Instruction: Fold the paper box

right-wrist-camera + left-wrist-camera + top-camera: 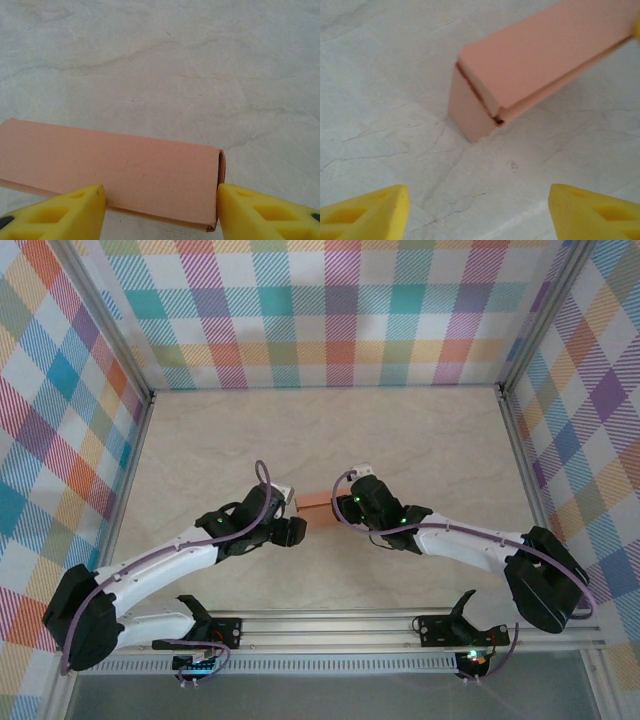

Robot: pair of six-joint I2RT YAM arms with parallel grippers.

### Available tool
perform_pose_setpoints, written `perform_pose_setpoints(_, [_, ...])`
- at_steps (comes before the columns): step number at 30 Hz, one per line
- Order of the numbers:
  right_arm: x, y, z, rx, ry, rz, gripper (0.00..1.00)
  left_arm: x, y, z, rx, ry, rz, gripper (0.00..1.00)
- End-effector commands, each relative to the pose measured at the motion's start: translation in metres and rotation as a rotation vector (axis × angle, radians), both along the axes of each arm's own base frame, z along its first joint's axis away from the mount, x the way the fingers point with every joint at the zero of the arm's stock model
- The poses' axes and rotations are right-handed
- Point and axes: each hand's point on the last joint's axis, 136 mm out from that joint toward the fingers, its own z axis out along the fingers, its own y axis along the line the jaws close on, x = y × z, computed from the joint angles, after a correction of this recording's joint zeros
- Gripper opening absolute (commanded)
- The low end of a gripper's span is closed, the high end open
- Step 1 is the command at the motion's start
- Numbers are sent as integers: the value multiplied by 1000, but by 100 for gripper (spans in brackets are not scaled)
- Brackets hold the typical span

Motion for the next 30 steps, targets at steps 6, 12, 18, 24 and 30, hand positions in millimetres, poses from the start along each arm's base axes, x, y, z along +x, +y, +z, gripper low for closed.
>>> perform_pose_setpoints(6, [-6,-13,-24,-89,70,-14,60,28,-7,34,-288,37,154,100])
perform_pose_setpoints(12, [-7,-11,-23,-82,74,-7,60,50,-17,21,-298,109,249,97])
perform_pose_setpoints(18, [-8,-12,-22,-87,71,-1,60,52,-1,-12,-199,165,319,83])
perform_pose_setpoints(24, [-7,-12,-22,-90,69,-4,60,42,8,-35,-157,210,338,74])
perform_pose_setpoints(30, [-4,-8,-4,-66,47,5,61,38,11,-41,-144,221,342,73])
